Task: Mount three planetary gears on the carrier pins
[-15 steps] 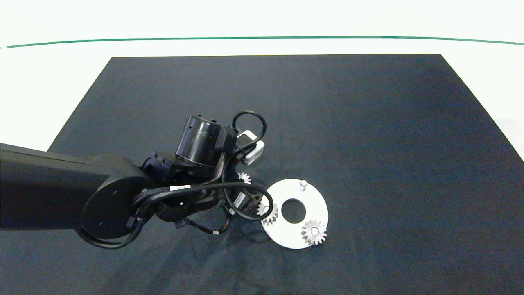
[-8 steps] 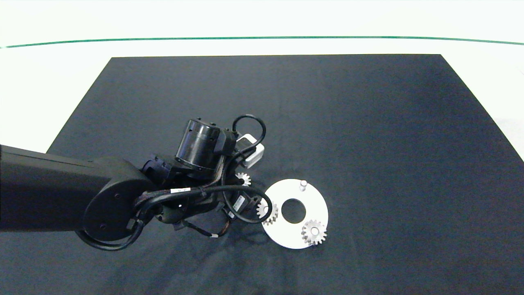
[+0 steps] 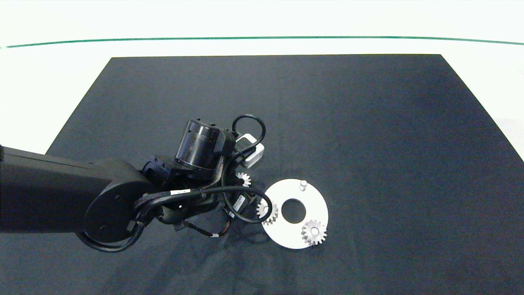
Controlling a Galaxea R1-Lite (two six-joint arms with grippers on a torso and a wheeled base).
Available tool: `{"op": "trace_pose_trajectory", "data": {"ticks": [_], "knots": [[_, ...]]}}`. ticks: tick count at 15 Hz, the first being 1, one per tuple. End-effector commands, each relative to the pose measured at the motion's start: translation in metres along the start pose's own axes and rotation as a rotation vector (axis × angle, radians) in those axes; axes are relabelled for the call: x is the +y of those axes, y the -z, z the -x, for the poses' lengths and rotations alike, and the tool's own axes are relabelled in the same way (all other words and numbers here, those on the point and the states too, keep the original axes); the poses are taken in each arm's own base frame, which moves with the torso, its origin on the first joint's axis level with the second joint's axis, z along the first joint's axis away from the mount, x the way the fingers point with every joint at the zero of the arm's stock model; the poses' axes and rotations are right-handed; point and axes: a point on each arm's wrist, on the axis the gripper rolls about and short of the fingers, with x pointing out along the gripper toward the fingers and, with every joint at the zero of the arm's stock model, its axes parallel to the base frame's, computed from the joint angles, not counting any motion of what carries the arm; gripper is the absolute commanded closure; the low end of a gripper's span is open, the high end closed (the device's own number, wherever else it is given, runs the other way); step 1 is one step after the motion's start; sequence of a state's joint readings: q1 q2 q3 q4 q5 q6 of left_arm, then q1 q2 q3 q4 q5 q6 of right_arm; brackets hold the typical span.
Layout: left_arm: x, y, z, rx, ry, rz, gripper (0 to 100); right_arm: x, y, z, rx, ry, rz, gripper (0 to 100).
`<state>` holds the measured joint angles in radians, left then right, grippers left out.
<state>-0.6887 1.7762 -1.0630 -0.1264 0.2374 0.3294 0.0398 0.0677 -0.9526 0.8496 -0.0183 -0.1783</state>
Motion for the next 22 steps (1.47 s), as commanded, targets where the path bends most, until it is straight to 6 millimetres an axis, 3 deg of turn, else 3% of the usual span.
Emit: {"op": "trace_pose_trajectory", "data": {"ticks": [1,22], "knots": [[-0.0004,0.0015,0.0001,0.005,0.0,-0.003,39,0.0001,0.0005,0.0,0.005,-0.001,0.001,0],[-0.0019,-0.0006,0.0004,-0.001,0.003,-0.009,81,-0.0002,-0.0007,0.0014,-0.003,0.001,0.001,0]]}}
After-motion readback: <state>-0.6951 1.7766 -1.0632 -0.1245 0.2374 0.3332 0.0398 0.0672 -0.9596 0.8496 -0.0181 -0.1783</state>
